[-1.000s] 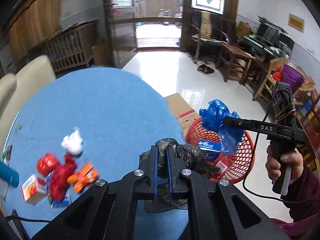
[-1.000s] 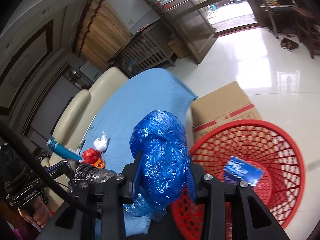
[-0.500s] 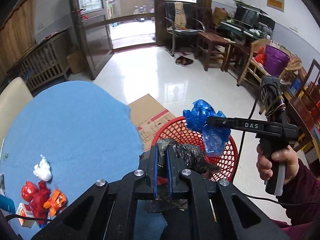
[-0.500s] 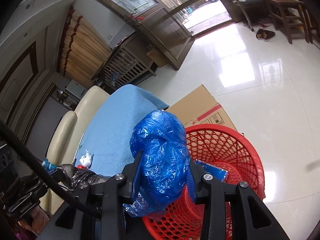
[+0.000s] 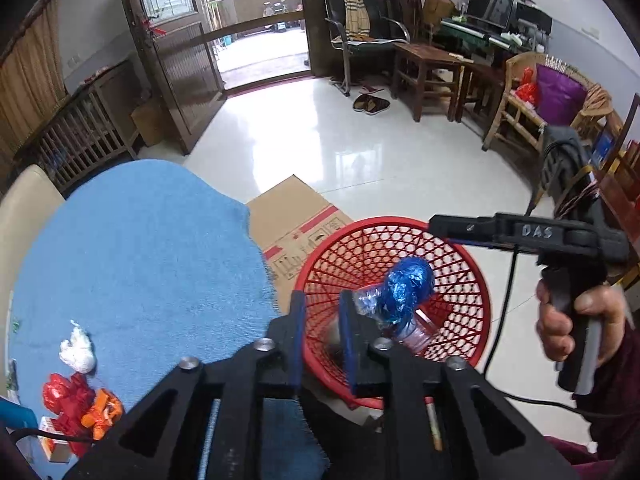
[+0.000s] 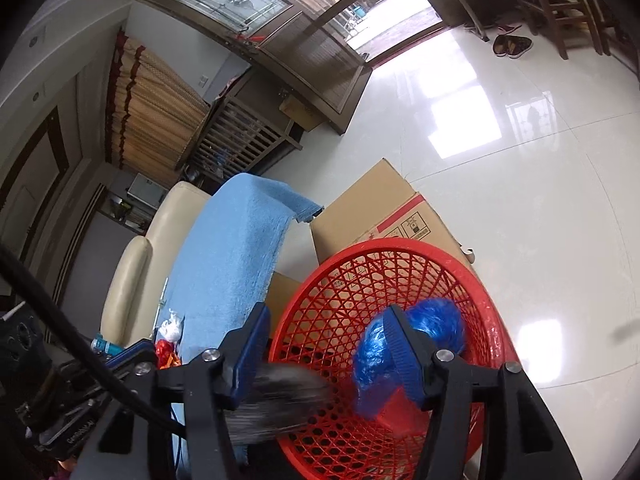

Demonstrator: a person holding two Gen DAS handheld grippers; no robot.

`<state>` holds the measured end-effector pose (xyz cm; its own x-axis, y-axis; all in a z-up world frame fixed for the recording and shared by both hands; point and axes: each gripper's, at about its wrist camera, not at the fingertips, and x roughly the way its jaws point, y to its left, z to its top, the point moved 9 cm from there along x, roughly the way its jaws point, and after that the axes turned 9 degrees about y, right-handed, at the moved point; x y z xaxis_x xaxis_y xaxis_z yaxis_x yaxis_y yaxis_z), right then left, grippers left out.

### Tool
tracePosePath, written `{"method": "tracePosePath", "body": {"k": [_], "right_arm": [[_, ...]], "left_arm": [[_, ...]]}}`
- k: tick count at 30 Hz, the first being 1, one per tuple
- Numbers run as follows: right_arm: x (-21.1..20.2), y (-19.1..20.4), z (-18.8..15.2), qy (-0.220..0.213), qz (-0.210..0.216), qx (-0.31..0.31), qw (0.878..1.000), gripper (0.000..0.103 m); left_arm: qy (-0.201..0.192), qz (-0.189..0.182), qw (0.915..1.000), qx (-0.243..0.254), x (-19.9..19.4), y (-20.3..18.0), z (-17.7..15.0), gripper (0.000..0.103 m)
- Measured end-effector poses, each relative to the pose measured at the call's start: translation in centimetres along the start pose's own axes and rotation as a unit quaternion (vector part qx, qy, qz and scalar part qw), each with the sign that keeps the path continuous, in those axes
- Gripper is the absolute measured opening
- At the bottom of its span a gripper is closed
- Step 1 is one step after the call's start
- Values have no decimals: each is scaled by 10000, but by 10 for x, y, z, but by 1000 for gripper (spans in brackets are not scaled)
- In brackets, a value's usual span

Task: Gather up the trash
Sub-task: 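Carry both bags over the red basket and open both tools to drop them, then move both open tools back over the table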

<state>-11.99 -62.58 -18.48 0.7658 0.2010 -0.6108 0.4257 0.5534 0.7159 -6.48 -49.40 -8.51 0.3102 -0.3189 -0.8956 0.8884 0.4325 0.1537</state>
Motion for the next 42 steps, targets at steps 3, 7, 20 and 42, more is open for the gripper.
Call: {"method": "tracePosePath", "body": {"k": [3, 7, 20, 42], "right_arm": [[-1, 2, 0, -30, -32, -44, 10000, 63], [2, 8, -1, -16, -31, -99, 9999, 63], [12, 34, -6, 62, -46, -331, 9994, 63], [26, 60, -5, 182, -75, -523, 9984, 63]], "left_arm": [[-91, 381, 9992, 28, -6, 8, -2, 53], [-156, 711, 9973, 13, -15, 19, -5, 53], [-162, 1005, 9947, -153, -22, 43, -20, 53], [-91, 1002, 9938, -464, -22, 70, -40, 55]]}}
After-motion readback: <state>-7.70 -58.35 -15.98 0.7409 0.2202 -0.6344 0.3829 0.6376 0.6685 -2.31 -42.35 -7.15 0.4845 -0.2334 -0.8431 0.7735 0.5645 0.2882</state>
